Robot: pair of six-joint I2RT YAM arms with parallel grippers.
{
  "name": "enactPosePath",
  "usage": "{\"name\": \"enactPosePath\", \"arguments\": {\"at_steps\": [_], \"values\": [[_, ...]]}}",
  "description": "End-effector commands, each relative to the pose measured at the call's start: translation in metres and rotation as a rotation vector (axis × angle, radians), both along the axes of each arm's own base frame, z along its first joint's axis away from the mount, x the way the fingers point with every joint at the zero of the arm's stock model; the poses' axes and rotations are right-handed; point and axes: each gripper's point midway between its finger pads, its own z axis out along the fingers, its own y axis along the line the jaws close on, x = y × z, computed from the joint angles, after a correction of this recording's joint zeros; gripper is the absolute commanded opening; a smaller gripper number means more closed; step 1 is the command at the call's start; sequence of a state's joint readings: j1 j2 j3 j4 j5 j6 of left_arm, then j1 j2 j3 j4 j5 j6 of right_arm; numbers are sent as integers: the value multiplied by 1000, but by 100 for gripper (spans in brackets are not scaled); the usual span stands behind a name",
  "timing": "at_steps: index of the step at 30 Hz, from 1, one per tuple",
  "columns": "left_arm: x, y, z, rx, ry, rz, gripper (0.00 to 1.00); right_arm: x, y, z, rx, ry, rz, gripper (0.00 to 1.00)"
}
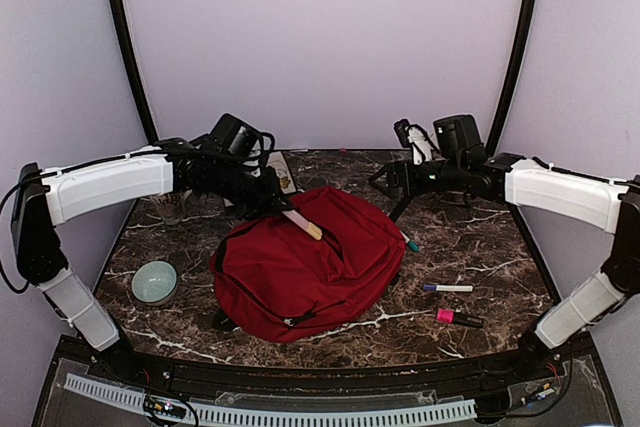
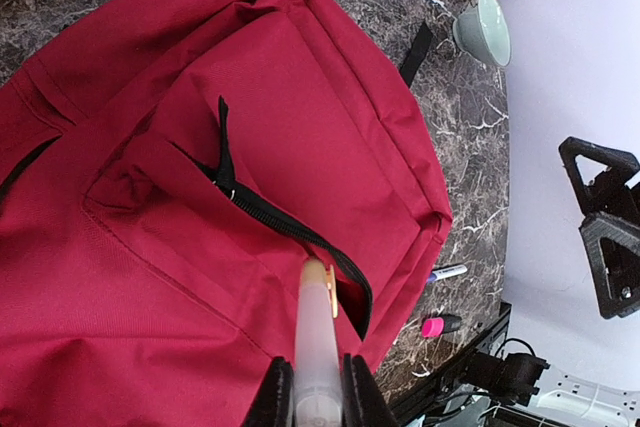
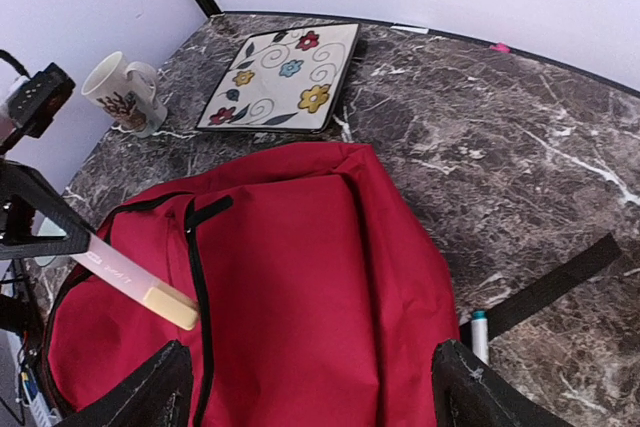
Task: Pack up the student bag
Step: Pick up the lower front pocket of the student bag.
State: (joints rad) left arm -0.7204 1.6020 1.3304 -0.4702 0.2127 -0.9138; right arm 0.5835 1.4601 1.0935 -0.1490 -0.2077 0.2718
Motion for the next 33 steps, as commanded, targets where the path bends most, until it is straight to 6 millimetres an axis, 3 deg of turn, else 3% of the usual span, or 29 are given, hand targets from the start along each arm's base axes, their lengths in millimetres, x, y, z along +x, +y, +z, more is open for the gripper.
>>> {"name": "enactPosePath", "arguments": {"at_steps": [1,9,16,20,27,29,33], "values": [[6,-8,-6,-31,15,10,0,-23,26,-13,67,87,160,80],[10,-11,-20,-28,55,13,0,-48,72,-50,-66,169,344,69],[6,-8,-23,-12,66,5,0,-49,97,-74,-102,213,366,61],[5,-5,-22,-4,62,9,0,-43,102,-93,-160,242,348,52],[4,-1,-20,3,60,25,0,-51,109,-108,-177,294,375,48],[4,0,-19,2,57,28,0,-54,111,-111,-177,297,379,42],[2,2,-22,9,67,33,0,-56,116,-113,-167,317,396,17]]}}
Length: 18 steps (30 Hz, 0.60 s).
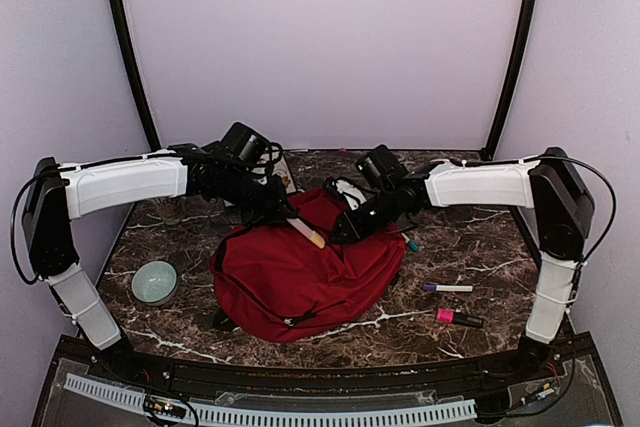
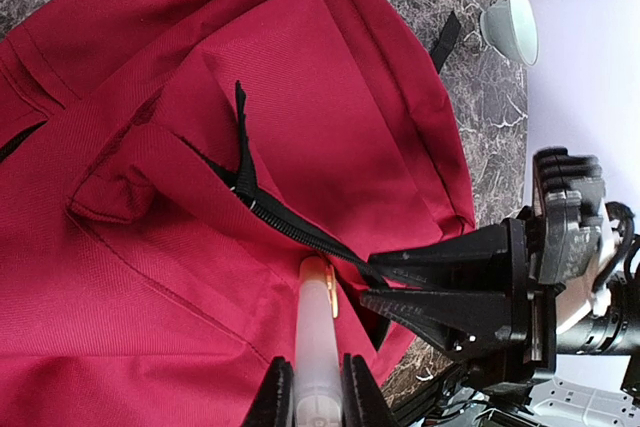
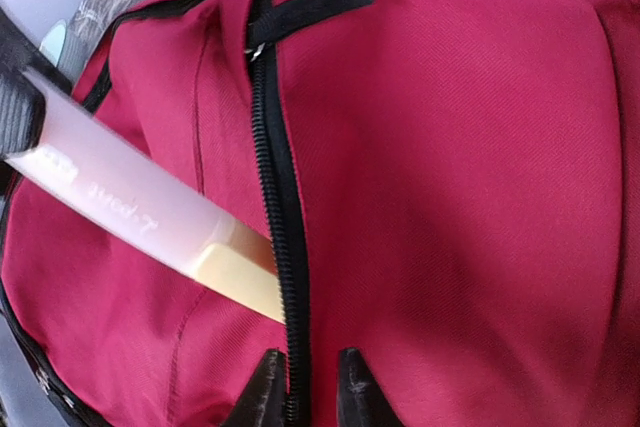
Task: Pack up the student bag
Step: Pick up the lower front pocket of the student bag.
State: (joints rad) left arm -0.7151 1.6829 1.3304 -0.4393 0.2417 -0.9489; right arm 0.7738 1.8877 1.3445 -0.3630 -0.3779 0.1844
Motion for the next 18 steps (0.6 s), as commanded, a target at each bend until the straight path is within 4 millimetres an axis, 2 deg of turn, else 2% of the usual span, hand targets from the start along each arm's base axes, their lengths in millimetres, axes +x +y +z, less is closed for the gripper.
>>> {"name": "enactPosePath", "arguments": {"at_steps": [1,4,6,12,14,18], "values": [[-4,10,6,3,-3,26,0,-2,12,3,23,10,23,13],[-4,10,4,-12,4,38,0,-3,14,6,19,22,29,4],[-3,8,2,-30,10,50,0,-1,15,11,25,15,28,2],[3,14,-3,-85,64,158,0,5,14,23,18,9,-13,0],[3,18,-11,-110,104,219,0,6,13,26,18,15,-31,0],[2,11,-28,-218,178,302,0,5,16,32,50,37,-53,0]]}}
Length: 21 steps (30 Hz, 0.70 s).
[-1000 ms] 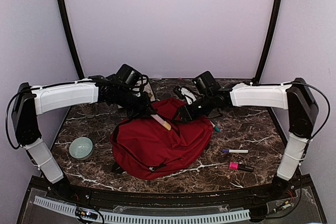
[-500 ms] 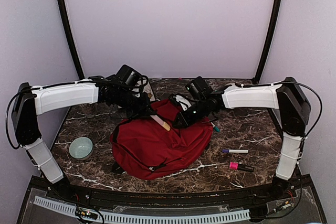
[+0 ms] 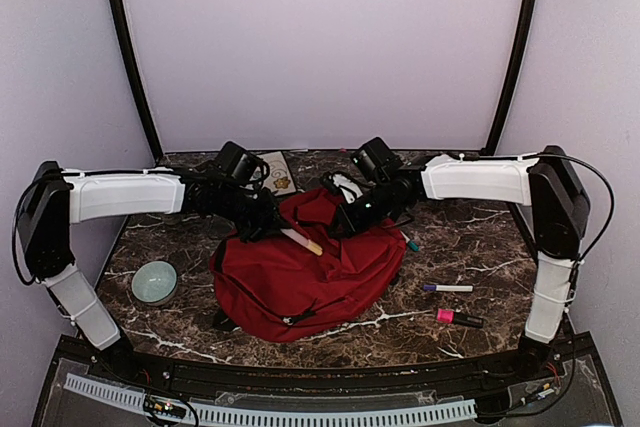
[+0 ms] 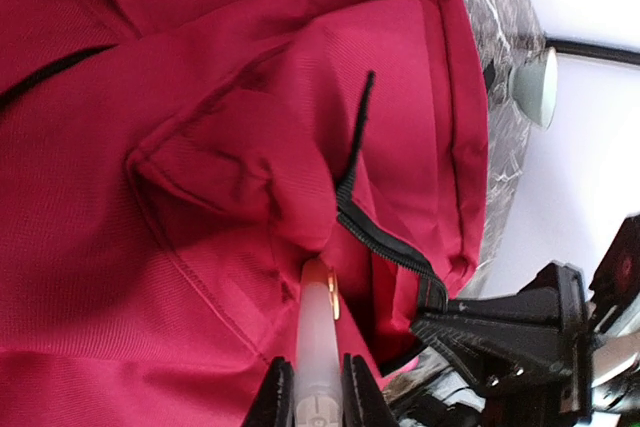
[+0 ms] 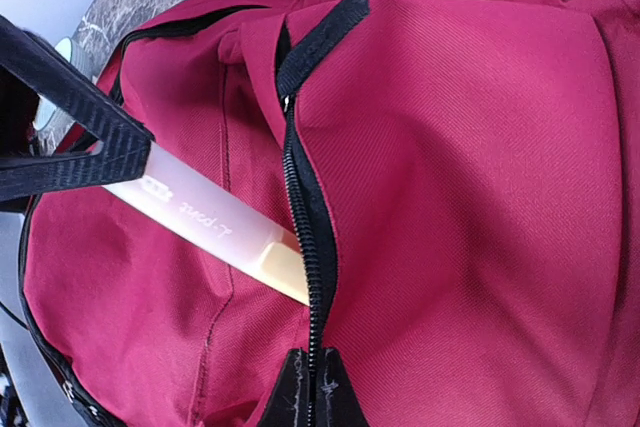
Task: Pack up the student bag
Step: Pick up the lower front pocket of the student bag, then place the pen in the lower front pocket of the bag.
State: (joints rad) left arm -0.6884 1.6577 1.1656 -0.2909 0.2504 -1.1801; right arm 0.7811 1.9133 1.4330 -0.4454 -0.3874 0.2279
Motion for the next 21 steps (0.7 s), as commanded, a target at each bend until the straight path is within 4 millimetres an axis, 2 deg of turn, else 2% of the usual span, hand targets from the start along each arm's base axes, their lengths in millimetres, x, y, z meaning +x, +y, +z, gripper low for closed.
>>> {"name": "enactPosePath", "arguments": {"at_steps": [1,13,18,21], "values": [[4,-6,1,-152,53,127,0,4,9,23,59,-7,-43,0],[11,-28,-15,-318,100,275,0,6,13,33,88,15,-68,0],[20,-41,-11,-325,79,256,0,7,10,33,71,8,-67,0],[23,-53,-16,-322,98,224,0,8,10,36,70,2,-68,0]]}}
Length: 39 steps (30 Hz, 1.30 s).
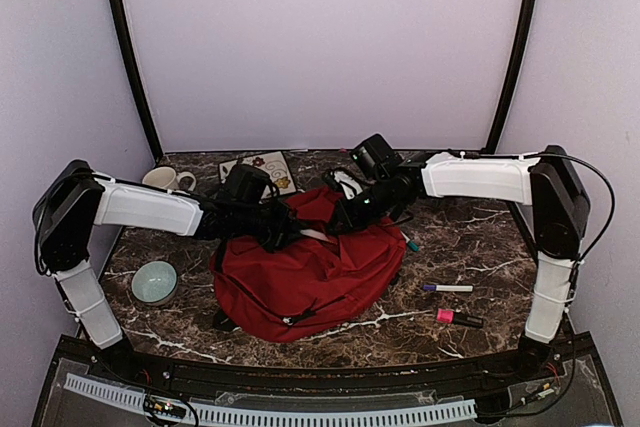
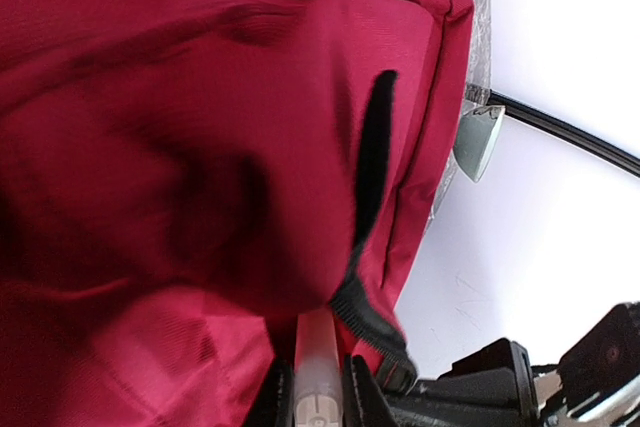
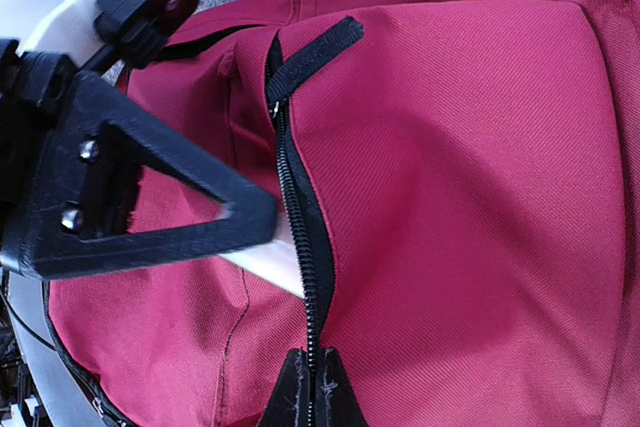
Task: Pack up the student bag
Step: Place the pen in the lower front pocket of the bag.
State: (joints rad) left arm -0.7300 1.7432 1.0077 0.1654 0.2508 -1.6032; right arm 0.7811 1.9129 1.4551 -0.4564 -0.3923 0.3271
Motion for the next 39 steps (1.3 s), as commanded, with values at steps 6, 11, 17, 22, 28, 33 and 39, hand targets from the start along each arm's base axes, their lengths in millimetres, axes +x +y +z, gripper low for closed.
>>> {"name": "enactPosePath", "arguments": {"at_steps": [6,11,17,22,28,33,39], "values": [[12,-37,1,-62,2,-87,0,10,9,32,42,-70,0,0],[13,-43,0,-95,13,-101,0,13,10,33,29,-70,-2,0],[14,-43,4,-118,13,-119,17,15,9,33,21,-70,-7,0],[8,-40,11,-136,27,-137,47,13,7,25,6,-53,-9,0],[-11,-27,24,-170,46,-136,53,15,4,10,-36,-37,-25,0],[-28,-5,31,-134,33,-116,60,19,-8,-8,-111,-27,-60,1],[-36,10,44,-111,-5,-106,61,22,-14,-21,-135,-1,-78,1]]}}
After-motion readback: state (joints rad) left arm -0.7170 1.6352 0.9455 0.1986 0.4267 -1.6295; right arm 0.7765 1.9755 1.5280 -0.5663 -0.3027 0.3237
